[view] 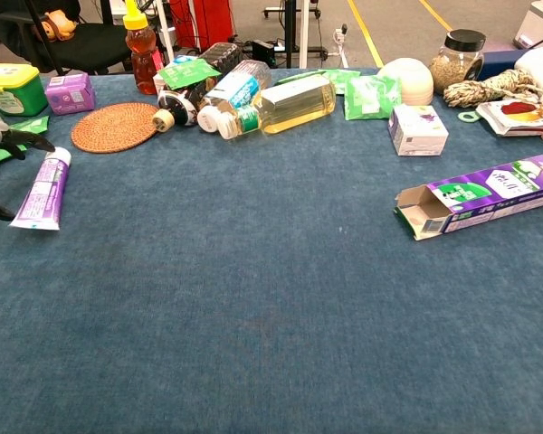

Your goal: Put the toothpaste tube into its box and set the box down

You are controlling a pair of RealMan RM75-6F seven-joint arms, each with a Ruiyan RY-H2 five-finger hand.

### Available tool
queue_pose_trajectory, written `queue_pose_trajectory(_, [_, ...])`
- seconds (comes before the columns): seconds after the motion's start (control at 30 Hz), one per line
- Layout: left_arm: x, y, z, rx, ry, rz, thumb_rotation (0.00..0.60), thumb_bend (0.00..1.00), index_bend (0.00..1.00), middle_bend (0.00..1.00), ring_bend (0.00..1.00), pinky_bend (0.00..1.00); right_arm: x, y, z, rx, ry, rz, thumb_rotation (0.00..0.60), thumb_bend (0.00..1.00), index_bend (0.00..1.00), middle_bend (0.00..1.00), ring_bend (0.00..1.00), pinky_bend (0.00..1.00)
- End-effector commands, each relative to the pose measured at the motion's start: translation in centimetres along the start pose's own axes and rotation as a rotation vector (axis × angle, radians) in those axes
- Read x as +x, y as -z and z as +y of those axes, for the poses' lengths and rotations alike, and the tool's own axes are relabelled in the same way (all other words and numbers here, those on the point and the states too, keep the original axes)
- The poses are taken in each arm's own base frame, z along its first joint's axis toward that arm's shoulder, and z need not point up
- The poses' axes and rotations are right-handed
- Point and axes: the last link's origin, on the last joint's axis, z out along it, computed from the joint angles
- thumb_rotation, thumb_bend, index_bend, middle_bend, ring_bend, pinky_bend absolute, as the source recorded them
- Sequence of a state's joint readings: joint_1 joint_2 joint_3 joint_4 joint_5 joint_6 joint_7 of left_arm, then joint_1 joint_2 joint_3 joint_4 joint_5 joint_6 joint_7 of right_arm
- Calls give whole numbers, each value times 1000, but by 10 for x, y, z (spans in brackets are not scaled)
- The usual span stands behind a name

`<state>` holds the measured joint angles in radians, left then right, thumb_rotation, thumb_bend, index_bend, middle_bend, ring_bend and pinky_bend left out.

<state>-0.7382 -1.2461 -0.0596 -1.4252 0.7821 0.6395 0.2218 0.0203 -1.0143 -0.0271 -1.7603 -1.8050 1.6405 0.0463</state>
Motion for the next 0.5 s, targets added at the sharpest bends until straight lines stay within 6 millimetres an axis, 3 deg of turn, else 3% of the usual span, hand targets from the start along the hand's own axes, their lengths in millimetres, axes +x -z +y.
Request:
queue_pose_trajectory(0.03, [1, -2, 11, -18, -9, 1, 600, 59, 59, 40, 86, 262, 0, 0, 0, 0, 0, 2, 600, 0, 4, 0, 0, 0])
queue_pose_trajectory(0.5, [-2, -3, 43, -89, -15, 35, 600, 58, 59, 39, 87, 263, 3, 0, 2, -2, -9, 8, 600, 0, 4, 0, 0, 0])
